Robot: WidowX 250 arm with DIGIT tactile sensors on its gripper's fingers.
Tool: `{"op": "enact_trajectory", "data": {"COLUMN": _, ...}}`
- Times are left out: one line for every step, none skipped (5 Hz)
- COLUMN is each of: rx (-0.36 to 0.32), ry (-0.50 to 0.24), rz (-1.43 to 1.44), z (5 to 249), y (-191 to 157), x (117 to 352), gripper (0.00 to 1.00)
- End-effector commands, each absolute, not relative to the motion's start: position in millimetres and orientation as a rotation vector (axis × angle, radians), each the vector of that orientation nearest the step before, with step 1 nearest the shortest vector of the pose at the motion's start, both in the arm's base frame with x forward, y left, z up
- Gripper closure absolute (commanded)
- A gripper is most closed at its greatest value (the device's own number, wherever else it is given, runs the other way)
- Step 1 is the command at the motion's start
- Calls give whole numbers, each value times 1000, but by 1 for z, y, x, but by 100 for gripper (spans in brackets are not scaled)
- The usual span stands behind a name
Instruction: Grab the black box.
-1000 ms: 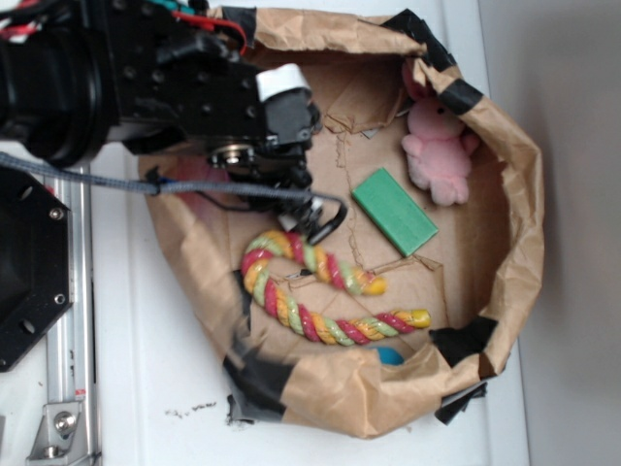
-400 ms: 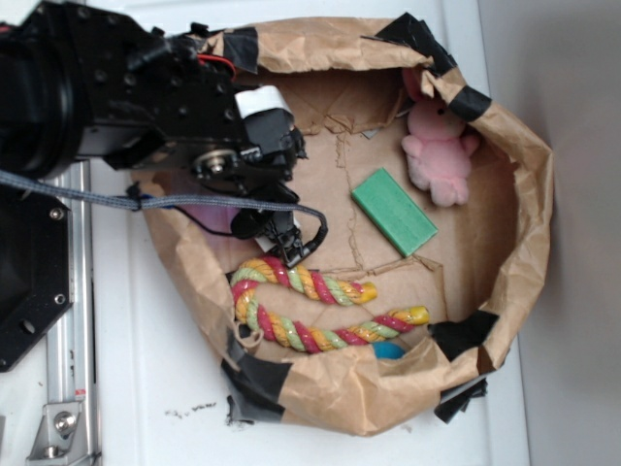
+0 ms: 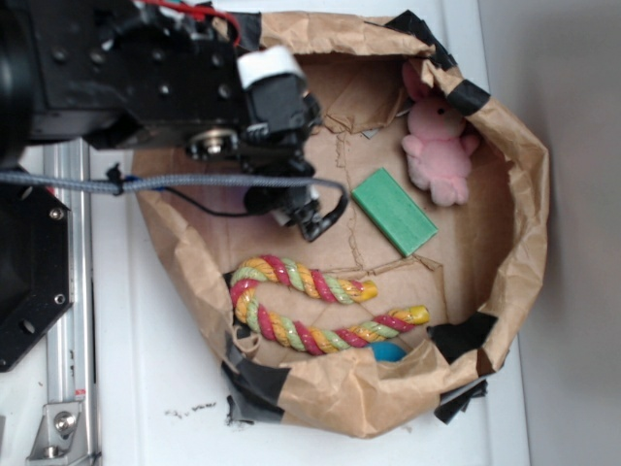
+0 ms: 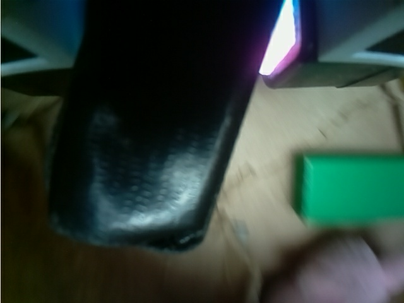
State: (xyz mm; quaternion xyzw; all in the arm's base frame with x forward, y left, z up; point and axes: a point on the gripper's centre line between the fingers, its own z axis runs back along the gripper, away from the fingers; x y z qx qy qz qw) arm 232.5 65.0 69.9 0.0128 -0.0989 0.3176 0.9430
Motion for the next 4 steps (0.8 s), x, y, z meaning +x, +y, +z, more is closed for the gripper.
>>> {"op": "enact_trajectory", "data": {"rx": 75, "ry": -275, "rz": 367, "z": 164, "y": 51, "x": 261, "gripper": 100}}
{"op": "enact_trajectory", "data": {"rx": 108, "ry": -164, "rz": 290, "z": 169, "y": 28, "x": 265, "gripper": 100}}
{"op": "enact_trajectory", "data": {"rx": 102, "ry": -131, "rz": 239, "z": 171, "y": 16, "x": 258, "gripper": 100}}
{"op": "enact_trajectory", "data": {"rx": 94, "ry": -131, "rz": 260, "z": 172, "y": 21, "x": 260, "gripper": 100}}
